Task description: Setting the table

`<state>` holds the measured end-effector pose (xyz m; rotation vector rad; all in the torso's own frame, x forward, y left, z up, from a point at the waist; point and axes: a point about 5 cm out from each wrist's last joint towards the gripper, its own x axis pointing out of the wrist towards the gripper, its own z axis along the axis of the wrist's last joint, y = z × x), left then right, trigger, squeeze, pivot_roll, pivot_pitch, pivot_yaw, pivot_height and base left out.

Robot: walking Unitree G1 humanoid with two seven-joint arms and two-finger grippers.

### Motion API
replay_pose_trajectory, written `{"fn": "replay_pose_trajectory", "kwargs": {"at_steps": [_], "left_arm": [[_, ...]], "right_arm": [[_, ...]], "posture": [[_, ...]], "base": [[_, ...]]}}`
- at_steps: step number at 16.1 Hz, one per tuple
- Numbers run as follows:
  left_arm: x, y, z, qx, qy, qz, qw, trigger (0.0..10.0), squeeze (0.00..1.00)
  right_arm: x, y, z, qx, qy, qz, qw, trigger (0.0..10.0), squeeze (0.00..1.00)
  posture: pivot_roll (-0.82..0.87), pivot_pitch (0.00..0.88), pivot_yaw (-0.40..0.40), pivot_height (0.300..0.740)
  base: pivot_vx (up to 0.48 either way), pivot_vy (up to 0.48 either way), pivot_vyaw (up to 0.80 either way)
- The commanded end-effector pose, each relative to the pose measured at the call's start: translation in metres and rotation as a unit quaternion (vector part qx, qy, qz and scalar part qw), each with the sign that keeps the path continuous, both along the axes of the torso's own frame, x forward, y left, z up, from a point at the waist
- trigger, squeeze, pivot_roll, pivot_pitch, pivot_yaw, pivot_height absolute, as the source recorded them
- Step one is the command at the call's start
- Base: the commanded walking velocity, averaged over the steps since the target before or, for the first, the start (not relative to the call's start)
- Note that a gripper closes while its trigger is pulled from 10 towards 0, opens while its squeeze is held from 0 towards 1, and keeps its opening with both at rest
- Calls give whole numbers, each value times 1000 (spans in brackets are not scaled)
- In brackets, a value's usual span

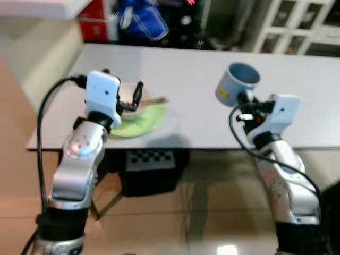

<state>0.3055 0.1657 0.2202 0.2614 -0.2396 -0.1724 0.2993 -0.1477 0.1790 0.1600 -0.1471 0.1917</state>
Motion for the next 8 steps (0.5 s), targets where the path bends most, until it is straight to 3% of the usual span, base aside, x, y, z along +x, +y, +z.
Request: {"fn": "replay_pose_trajectory", "kwargs": {"at_steps": [1, 3, 5, 8], "left_arm": [[1, -6, 4, 2, -5, -10, 1000, 10000, 0], [1, -6, 5, 7, -7, -12, 1000, 10000, 0], [1, -9, 10, 14, -11, -20, 1000, 10000, 0], [0, -10, 9, 19, -9, -26, 999, 10000, 0]], "right_arm": [[-1, -5, 5, -6, -13, -3, 1000, 10000, 0], [-1, -5, 5, -11, -15, -5, 1000, 10000, 0], [-1, -8, 5, -5, -15, -19, 1000, 10000, 0], [-2, -12, 4, 21, -15, -29, 999, 10000, 0]], "posture": [[37, 0, -71, 740], [38, 0, -70, 740], [37, 0, -65, 740], [36, 0, -60, 740]], "base": [[416, 0, 0], [416, 0, 0], [418, 0, 800], [417, 0, 0]]}}
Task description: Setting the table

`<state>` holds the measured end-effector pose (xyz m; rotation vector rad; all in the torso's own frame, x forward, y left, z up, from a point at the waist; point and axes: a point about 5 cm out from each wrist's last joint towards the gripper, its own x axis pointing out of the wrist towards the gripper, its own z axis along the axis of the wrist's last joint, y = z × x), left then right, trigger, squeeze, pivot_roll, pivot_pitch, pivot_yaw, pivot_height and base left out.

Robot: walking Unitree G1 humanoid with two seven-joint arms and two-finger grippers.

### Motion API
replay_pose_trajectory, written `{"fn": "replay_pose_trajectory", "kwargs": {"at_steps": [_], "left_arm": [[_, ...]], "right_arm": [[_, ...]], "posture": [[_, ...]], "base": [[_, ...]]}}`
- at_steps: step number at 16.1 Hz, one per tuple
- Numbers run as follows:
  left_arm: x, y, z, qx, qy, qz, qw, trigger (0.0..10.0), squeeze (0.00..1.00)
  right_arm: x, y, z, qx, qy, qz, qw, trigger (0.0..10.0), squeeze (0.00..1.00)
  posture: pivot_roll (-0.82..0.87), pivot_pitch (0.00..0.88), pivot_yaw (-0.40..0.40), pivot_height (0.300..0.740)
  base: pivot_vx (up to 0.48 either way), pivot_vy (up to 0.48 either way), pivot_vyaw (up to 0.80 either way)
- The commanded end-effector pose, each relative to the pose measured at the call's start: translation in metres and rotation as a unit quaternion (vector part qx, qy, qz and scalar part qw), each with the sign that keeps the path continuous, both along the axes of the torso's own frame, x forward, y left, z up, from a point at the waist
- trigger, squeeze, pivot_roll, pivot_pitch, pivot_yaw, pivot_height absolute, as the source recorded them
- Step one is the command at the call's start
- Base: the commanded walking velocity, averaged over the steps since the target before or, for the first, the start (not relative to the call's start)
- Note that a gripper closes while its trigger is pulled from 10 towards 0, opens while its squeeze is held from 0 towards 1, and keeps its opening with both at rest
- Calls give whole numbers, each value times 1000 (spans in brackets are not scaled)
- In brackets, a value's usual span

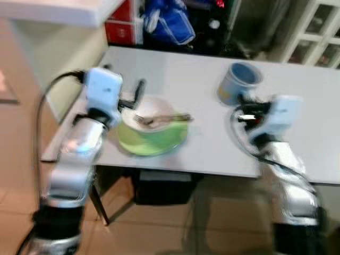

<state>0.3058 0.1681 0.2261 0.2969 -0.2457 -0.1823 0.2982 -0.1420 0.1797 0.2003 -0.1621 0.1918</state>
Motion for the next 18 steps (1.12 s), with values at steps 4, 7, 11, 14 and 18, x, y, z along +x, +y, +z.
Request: {"fn": "replay_pose_trajectory", "kwargs": {"at_steps": [4, 7, 11, 14, 18], "left_arm": [[-1, -15, 5, 8, -3, -31, 999, 10000, 0], [-3, -15, 3, 13, 3, -38, 999, 10000, 0], [-4, -16, 1, 19, 11, -38, 999, 10000, 0], [-11, -16, -4, 29, 33, -57, 997, 10000, 0], [-20, -9, -7, 31, 40, -77, 996, 10000, 0]], "right_arm": [[-2, -19, 3, 5, -6, -33, 999, 10000, 0], [-3, -18, -2, 4, 9, -16, 1000, 10000, 0], [-3, -19, -2, 0, 14, -4, 1000, 10000, 0], [1, -19, -3, -28, 16, 29, 999, 10000, 0], [14, -30, -16, -22, 52, 17, 998, 10000, 0]], "posture": [[36, 0, -59, 740], [37, 0, -59, 740], [39, 0, -59, 740], [48, 0, -66, 740], [47, 0, -60, 740]], "base": [[419, 0, 0], [417, 0, 0], [417, 0, 0], [0, 0, 0], [0, 0, 0]]}}
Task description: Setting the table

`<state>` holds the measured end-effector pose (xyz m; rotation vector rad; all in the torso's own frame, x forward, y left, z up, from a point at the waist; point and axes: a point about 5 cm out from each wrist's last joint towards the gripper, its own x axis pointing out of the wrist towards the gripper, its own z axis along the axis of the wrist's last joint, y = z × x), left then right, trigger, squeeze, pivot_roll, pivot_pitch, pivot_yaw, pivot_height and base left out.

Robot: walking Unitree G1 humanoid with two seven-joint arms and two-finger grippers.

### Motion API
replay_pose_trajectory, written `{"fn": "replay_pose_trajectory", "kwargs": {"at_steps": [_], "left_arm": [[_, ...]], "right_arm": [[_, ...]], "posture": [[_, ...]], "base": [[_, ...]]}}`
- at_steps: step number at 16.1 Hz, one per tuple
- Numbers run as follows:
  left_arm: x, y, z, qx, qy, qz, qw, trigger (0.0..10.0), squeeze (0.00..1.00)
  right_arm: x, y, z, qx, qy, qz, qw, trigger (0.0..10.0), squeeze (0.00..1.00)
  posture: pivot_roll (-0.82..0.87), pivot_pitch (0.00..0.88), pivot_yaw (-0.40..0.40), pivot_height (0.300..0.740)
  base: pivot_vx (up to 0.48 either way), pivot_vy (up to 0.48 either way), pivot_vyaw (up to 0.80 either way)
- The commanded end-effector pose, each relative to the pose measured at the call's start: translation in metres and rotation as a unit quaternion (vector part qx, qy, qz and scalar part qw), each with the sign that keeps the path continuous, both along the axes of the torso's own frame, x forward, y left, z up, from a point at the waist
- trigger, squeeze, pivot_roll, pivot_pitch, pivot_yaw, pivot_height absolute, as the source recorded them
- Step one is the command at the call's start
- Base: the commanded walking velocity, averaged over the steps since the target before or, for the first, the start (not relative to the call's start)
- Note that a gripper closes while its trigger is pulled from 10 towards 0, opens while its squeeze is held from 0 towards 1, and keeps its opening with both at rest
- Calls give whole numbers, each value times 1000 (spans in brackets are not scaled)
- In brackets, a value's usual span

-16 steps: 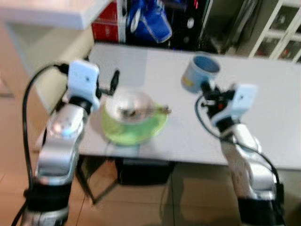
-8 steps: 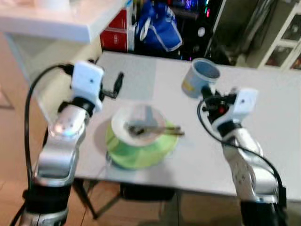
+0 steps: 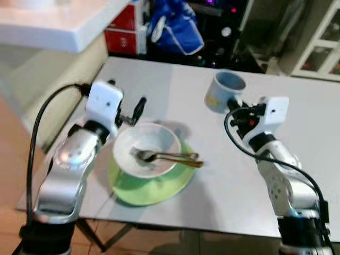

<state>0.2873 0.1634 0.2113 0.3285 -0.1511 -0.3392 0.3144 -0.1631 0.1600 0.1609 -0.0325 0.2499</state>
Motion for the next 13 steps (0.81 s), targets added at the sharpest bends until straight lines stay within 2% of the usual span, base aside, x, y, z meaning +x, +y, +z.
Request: {"fn": "replay_pose_trajectory", "kwargs": {"at_steps": [1, 2, 6, 9, 13], "left_arm": [[-3, -4, 7, -3, -9, -23, 1000, 10000, 0], [-6, -8, 7, -8, 2, -58, 998, 10000, 0], [-16, -12, 6, 2, 31, -129, 991, 10000, 0], [-27, -6, 4, 12, 55, -139, 989, 10000, 0], [-36, -1, 2, 16, 74, -138, 988, 10000, 0]], "right_arm": [[4, -11, 3, 0, -6, -17, 1000, 10000, 0], [14, -12, 3, -5, -7, -8, 1000, 10000, 0], [36, -10, 0, -12, -6, 25, 1000, 10000, 0], [52, -7, -10, -26, 10, 49, 998, 10000, 0], [63, 0, -18, -47, 24, 53, 997, 10000, 0]], "posture": [[42, 0, -52, 740], [33, 0, -40, 740], [45, 0, -53, 740], [67, 0, -65, 740], [92, 0, -74, 740]], "base": [[0, 0, 0], [0, 0, 0], [0, 0, 0], [0, 0, 0], [0, 0, 0]]}}
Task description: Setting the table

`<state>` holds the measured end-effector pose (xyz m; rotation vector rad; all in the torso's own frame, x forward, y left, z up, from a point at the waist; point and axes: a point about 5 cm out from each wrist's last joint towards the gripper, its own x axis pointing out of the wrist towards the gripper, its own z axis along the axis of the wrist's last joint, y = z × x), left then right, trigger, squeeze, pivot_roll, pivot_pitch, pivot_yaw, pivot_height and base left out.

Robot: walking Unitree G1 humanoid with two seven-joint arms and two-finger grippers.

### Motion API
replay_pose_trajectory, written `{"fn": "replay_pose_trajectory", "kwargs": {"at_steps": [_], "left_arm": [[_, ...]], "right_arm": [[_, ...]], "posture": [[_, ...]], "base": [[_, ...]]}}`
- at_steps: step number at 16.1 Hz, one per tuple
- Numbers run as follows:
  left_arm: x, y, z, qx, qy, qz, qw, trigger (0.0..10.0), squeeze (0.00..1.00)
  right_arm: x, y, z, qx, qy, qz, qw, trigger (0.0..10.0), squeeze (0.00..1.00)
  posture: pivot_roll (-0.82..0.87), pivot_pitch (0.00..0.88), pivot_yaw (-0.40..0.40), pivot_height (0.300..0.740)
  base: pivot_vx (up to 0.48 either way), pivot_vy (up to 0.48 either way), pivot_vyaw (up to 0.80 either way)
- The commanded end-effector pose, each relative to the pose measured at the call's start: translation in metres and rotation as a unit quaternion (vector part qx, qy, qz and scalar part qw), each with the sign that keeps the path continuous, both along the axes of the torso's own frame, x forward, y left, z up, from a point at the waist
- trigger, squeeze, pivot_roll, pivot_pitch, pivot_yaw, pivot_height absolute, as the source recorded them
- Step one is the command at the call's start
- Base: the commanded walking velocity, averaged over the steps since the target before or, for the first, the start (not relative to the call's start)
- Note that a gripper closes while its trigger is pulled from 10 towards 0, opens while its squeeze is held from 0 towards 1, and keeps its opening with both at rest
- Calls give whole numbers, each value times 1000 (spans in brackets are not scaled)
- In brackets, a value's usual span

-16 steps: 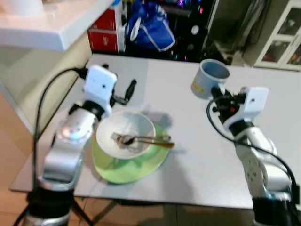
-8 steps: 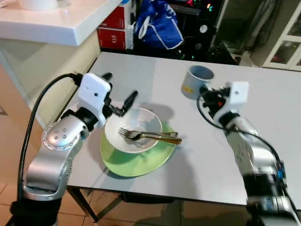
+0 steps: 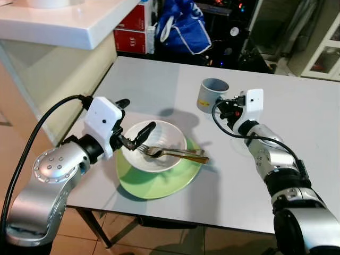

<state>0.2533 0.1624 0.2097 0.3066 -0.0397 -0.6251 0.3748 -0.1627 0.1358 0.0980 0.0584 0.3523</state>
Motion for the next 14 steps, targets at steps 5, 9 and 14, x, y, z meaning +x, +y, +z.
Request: {"fn": "replay_pose_trajectory", "kwargs": {"at_steps": [5, 9, 14], "left_arm": [[-7, -5, 2, 2, 13, -21, 1000, 10000, 0], [-16, -13, -3, 2, 41, -58, 997, 10000, 0], [-17, -13, -3, 2, 43, -53, 998, 10000, 0]], "right_arm": [[3, 0, -10, -26, 11, -7, 1000, 10000, 0], [-3, -1, -28, -27, 46, -7, 999, 10000, 0], [-3, 8, -33, -24, 64, 9, 998, 10000, 0]], "posture": [[92, 0, -72, 740], [92, 0, -73, 740], [102, 0, -78, 740]], "base": [[0, 0, 0], [0, 0, 0], [0, 0, 0]]}}
